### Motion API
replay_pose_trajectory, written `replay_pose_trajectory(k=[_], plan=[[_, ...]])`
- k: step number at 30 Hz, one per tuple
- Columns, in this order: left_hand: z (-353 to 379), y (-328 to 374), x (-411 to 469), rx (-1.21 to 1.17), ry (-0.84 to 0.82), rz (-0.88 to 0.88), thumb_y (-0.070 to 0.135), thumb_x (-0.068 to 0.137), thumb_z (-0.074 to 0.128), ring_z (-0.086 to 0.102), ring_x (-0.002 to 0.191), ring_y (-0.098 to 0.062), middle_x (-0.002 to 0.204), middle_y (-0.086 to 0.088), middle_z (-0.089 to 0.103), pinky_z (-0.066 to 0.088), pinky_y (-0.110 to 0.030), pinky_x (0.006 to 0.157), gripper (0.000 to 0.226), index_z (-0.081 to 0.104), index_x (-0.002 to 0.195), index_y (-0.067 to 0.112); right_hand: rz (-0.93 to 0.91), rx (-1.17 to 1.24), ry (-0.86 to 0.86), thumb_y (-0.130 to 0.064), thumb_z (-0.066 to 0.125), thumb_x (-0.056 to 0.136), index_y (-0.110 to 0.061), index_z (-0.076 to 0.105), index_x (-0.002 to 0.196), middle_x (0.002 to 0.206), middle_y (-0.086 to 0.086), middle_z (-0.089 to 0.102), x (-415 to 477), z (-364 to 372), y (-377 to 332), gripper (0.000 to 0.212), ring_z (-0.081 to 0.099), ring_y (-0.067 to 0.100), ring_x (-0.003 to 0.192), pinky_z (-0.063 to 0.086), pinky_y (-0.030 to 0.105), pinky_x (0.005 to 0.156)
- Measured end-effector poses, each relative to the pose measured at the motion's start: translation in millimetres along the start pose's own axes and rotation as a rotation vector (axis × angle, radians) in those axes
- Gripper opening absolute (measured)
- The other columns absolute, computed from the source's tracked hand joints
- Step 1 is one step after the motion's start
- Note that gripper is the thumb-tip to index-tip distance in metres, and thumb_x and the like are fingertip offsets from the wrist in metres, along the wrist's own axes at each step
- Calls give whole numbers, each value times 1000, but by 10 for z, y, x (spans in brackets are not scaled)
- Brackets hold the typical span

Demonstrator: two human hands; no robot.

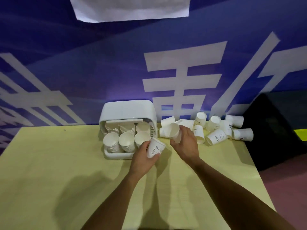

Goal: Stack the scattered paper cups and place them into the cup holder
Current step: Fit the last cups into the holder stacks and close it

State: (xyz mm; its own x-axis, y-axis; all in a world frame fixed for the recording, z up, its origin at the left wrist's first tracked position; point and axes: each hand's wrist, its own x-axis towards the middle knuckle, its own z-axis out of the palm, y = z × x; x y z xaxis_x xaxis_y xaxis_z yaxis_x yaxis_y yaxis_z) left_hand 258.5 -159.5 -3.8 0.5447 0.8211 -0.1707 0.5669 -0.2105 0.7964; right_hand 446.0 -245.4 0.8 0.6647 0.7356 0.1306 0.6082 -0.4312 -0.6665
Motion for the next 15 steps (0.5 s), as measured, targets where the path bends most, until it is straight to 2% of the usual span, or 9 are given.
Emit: replay_pose_trajectory(k=[4,7,10,15], plan=[[-335,-86,-45,-73,99,-15,49,68,76,65,90,3,103,19,68,58,-33,79,53,56,116,35,10,172,-11,-41,72,76,-21,51,127,118,-1,60,22,123,-376,59,55,20,108,49,41,90],[-587,-156,-68,-105,187,-22,43,72,78,62,93,5,107,20,67,55,-26,78,57,55,123,33,19,257,-38,-51,72,74,-27,48,128,122,-8,59,29,265,-615,63,55,14,109,53,41,90],[-795,-207,-75,-137,291,-42,35,76,79,62,99,2,110,18,65,48,-18,76,59,52,128,30,23,294,-58,-51,76,74,-29,46,129,123,-10,59,22,398,-800,66,56,12,109,54,40,91],[-986,-256,-8,-151,379,-35,31,74,79,61,103,-6,113,20,62,51,-30,86,63,48,130,33,19,351,-95,-44,79,76,-33,42,131,121,-14,58,-42,517,-1077,67,57,8,108,49,27,85]])
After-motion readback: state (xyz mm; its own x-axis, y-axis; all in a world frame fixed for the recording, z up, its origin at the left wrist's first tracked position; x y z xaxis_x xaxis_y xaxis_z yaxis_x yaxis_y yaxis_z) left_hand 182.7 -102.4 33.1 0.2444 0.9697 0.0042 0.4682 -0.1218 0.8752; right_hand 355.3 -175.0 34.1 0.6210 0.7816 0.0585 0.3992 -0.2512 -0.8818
